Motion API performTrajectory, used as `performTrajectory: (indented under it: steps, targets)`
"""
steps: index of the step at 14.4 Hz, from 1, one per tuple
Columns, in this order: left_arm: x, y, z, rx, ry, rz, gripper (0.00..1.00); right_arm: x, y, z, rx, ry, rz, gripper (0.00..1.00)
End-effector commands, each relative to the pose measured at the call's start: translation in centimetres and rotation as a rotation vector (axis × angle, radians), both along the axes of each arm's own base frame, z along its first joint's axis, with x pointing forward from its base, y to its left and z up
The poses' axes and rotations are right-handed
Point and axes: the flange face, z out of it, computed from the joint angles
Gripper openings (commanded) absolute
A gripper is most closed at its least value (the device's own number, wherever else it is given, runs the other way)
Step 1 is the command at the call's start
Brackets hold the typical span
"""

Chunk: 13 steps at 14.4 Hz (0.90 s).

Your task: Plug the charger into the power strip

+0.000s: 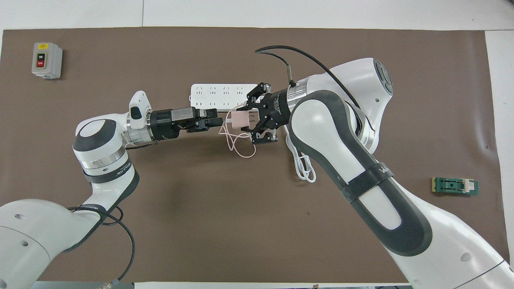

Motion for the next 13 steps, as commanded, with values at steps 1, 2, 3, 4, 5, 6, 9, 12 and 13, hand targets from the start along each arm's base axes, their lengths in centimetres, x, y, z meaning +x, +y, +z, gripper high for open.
performTrajectory:
  steps: [1,2,3,4,5,6,9,12,13]
  targets:
    - [-0.2,-1.1,0.4,-0.023,-0.015,-0.001,1.00,0.6,-0.1,0.1,0.021,0.005,-0.027,0.00]
    - [-0.3,-1.7,0.5,-0.031,-0.014,-0.003,1.00,0.6,-0.1,0.1,0.021,0.005,-0.027,0.00]
    - [-0.5,-2.5,0.7,-0.040,-0.014,-0.005,1.00,0.7,-0.2,0.1,0.021,0.004,-0.027,0.00]
    - [-0.6,-3.2,0.8,-0.050,-0.012,-0.006,1.00,0.7,-0.2,0.1,0.021,0.004,-0.027,0.00]
    - [-0.8,-3.7,0.8,-0.050,-0.011,-0.008,1.00,0.7,-0.3,0.1,0.023,0.005,-0.029,0.00]
    - [-0.9,-4.0,0.7,-0.047,-0.010,-0.010,1.00,0.8,-0.3,0.1,0.022,0.006,-0.030,0.00]
    - [-1.0,-4.3,0.6,-0.040,-0.008,-0.015,1.00,0.8,-0.3,0.1,0.021,0.005,-0.029,0.00]
    - [-0.9,-4.3,0.6,-0.026,-0.001,-0.015,1.00,0.8,-0.4,0.1,0.022,0.006,-0.031,0.00]
    - [-0.9,-4.2,0.6,-0.018,0.006,-0.011,1.00,0.8,-0.4,0.1,0.022,0.006,-0.031,0.00]
